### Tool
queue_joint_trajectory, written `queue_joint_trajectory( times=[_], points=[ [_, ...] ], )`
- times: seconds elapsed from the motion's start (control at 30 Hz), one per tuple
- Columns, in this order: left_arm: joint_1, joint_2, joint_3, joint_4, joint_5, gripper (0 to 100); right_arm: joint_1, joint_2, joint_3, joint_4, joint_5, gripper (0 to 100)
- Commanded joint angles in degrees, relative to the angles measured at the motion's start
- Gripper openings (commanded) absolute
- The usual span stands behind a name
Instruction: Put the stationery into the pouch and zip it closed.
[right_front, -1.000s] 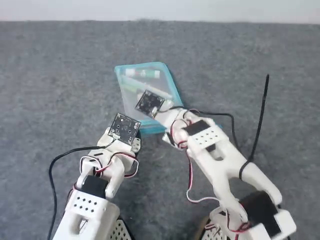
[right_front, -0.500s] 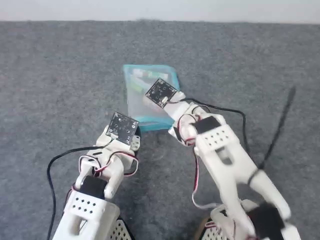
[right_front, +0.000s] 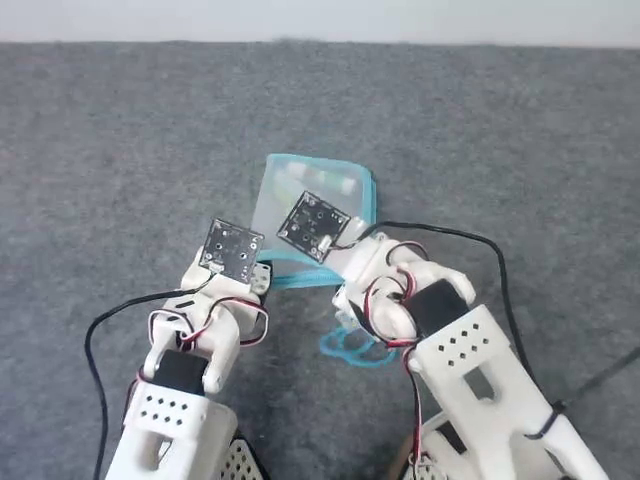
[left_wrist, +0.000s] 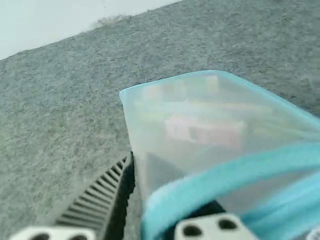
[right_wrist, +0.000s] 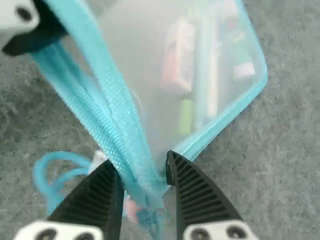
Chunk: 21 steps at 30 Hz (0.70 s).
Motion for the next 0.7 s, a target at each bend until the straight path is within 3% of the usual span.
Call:
queue_joint_trajectory(
  times=[0.0, 0.13, 0.23, 0.4, 0.67],
  points=[
    [-0.53, -0.09, -0.75, 0.79, -0.18, 1, -0.84, 0.04, -0.88, -0.4, -1.14, 5.1],
    [-6.24, -0.09, -1.01, -1.49, 6.68, 1, 2.33, 1.71, -0.88, 1.19, -6.77, 18.6],
    [-11.69, -0.09, -1.01, -2.9, 7.65, 1, 3.74, 3.12, -0.79, 2.68, -7.38, 24.2],
    [-12.13, -0.09, -1.01, -2.64, 8.79, 1, 3.56, 4.35, 1.76, 1.36, -7.38, 24.3],
    [-10.11, -0.09, -0.75, -2.55, 8.79, 1, 3.3, 4.26, 10.81, -10.86, -6.15, 24.5]
  ],
)
